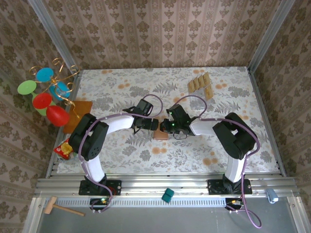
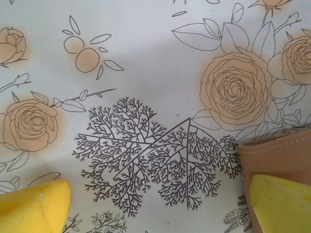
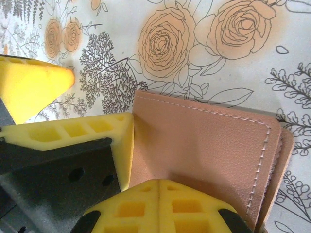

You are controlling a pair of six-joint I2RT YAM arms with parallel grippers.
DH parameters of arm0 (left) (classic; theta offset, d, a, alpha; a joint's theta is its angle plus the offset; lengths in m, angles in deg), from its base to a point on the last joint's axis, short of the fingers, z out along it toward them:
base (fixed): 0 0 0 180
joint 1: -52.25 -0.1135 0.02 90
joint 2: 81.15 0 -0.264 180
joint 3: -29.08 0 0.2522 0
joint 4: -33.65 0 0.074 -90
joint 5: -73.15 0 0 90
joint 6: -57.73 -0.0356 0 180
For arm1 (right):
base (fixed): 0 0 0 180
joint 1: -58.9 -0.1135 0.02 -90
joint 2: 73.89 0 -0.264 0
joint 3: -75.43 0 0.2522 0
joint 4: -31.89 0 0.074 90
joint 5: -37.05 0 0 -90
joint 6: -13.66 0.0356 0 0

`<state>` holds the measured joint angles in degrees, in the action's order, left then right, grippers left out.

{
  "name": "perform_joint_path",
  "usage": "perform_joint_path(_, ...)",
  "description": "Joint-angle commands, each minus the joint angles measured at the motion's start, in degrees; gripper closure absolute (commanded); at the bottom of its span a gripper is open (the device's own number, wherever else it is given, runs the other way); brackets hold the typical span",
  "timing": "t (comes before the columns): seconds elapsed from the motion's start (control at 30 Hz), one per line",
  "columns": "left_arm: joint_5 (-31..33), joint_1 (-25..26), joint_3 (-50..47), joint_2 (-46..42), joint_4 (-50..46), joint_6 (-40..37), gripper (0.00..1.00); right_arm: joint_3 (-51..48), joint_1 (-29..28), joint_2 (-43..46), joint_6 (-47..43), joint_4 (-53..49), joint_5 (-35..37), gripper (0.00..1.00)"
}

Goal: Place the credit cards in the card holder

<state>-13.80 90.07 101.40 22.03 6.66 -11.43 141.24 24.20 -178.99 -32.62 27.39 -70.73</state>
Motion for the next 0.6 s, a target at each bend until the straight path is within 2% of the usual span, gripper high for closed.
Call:
perform_joint_path(0.0, -2.5, 1.2, -1.6, 4.5, -0.1, 0.0, 0.05, -1.4, 1.1, -1.9, -0.1, -5.5, -0.1, 1.00)
perform_joint_path(0.1, -2.3, 1.3, -1.5, 4.4, -0.4, 0.0, 0.05, 0.9, 1.1, 0.5, -0.3, -5.7, -1.6, 1.00)
perform_joint_path(0.3, -1.8, 1.6, -1.5, 4.4, -0.5, 0.0, 0.05, 3.7, 1.1, 4.5, -1.2, -8.1, 0.0, 1.00)
perform_joint_path(0.57, -1.7, 1.7, -1.5, 4.4, -0.4, -0.1, 0.05, 4.1, 1.1, 3.5, -1.6, -9.7, 0.9, 1.00)
